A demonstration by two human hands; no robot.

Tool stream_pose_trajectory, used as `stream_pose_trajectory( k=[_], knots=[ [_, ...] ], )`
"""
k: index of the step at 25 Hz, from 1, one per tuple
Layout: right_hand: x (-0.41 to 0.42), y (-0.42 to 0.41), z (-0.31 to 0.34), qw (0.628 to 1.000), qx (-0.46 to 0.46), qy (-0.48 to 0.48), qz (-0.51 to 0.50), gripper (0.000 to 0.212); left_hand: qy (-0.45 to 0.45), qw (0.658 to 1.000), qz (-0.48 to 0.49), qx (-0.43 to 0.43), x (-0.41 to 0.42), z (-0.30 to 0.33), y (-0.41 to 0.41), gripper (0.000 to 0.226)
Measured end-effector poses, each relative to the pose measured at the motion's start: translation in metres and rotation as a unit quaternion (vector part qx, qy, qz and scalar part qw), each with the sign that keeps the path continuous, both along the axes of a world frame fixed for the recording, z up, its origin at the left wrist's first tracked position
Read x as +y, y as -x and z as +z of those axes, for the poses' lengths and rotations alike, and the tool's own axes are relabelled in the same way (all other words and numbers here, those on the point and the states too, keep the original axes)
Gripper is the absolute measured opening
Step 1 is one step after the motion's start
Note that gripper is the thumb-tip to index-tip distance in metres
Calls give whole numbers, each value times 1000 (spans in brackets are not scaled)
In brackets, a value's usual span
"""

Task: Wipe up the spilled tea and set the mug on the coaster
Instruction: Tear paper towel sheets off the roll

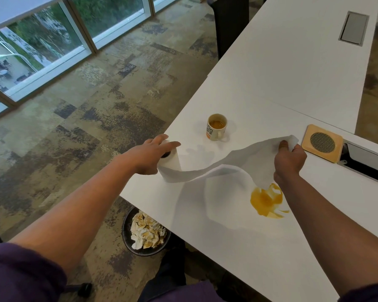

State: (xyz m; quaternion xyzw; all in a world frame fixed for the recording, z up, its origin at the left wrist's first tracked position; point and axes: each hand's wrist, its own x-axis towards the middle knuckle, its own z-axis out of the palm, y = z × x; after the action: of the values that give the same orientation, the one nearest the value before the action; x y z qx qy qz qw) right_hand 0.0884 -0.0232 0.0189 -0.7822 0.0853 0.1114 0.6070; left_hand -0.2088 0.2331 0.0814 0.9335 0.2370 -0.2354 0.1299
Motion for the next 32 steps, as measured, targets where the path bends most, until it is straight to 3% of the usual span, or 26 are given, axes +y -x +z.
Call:
stream_pose_trajectory(
  k=[6, 11, 18, 28, 32],
  knots=[
    [3, -1, 6, 999, 6, -20, 32, 9, 36, 999, 11, -35, 2, -2, 0, 83],
    [26, 11, 18, 982, 24, -16, 186, 33, 53, 998, 6, -35, 1, -3, -4, 83],
    [51, 12, 31, 946, -32, 31, 320, 31, 46, 999, 6, -18, -2, -5, -8, 93],
    [51, 7, 29, 945, -27, 40, 324, 33, 19, 999, -47, 12, -12, -6, -25, 99],
    [48, 6, 31, 944, -26, 32, 327, 28, 19, 998, 12, -65, -36, -5, -46, 105]
  ],
)
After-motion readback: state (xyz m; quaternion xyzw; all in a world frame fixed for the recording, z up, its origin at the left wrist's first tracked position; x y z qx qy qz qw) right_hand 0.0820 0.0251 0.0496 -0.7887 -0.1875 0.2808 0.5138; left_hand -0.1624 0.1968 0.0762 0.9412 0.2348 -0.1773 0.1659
